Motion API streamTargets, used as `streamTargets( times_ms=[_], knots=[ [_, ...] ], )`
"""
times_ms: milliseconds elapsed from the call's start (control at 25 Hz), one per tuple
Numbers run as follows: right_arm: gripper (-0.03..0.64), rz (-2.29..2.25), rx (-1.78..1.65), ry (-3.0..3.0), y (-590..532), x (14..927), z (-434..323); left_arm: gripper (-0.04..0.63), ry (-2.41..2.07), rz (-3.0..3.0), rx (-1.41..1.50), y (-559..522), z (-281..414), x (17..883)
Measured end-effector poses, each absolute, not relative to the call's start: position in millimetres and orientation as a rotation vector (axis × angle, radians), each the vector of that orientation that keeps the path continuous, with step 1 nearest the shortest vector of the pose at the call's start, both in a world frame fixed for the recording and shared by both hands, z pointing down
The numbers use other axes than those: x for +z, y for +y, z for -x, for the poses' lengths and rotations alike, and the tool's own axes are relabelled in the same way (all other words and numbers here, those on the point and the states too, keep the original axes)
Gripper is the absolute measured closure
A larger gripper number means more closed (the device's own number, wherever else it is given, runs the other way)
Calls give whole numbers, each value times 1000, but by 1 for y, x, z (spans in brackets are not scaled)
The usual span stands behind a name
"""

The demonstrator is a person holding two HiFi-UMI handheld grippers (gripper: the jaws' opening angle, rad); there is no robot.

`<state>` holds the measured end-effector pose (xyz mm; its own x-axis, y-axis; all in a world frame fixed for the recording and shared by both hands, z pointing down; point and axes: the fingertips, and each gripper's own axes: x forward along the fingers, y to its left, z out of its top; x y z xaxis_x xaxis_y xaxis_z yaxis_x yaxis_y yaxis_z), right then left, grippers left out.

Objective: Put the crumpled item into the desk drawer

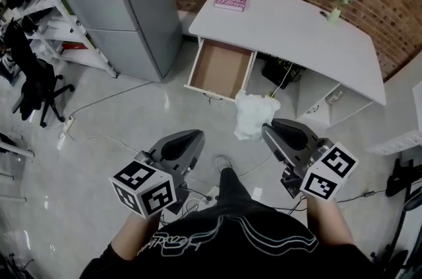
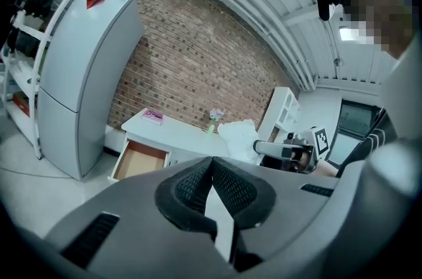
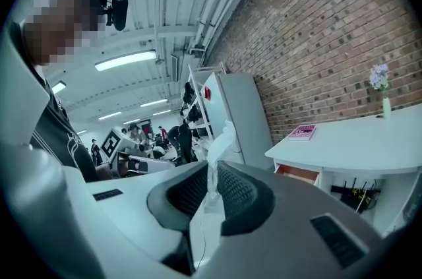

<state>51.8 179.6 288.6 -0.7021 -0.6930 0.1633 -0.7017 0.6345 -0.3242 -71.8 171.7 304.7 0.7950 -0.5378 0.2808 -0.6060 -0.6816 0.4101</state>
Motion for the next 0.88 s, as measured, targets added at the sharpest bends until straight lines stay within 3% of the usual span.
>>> streamTargets(
  times_ms=[520,880],
  knots=[
    [554,-1073,645,-2783,-70,318,-104,574,-876,-2392,264,-81,8,334],
    [554,-978,705,-2722,-165,364,-113,574,-928,-2298,304,-173,1,370]
  ],
)
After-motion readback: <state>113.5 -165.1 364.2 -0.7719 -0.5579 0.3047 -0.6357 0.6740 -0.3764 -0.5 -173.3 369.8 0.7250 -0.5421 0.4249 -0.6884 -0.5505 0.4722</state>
